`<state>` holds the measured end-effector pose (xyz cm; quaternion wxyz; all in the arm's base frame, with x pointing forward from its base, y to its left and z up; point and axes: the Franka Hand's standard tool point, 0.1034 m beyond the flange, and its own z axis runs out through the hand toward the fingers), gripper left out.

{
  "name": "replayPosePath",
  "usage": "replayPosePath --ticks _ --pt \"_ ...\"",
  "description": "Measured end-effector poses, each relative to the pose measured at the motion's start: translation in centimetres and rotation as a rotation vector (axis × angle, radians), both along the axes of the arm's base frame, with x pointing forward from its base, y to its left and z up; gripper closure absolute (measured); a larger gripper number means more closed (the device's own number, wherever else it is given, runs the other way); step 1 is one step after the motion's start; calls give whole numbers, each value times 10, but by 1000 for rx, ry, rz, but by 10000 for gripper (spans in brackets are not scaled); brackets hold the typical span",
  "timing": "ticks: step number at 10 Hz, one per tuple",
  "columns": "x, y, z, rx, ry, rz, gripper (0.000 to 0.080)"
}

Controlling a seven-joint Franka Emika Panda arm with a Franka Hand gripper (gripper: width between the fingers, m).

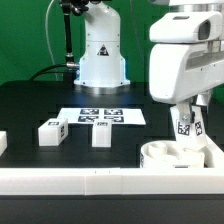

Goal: Assemble stool

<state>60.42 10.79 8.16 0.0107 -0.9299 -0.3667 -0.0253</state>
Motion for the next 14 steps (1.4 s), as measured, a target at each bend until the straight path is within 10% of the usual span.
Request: replayPosePath --ticks 14 --pt "-2 8 -2 115 79 -1168 461"
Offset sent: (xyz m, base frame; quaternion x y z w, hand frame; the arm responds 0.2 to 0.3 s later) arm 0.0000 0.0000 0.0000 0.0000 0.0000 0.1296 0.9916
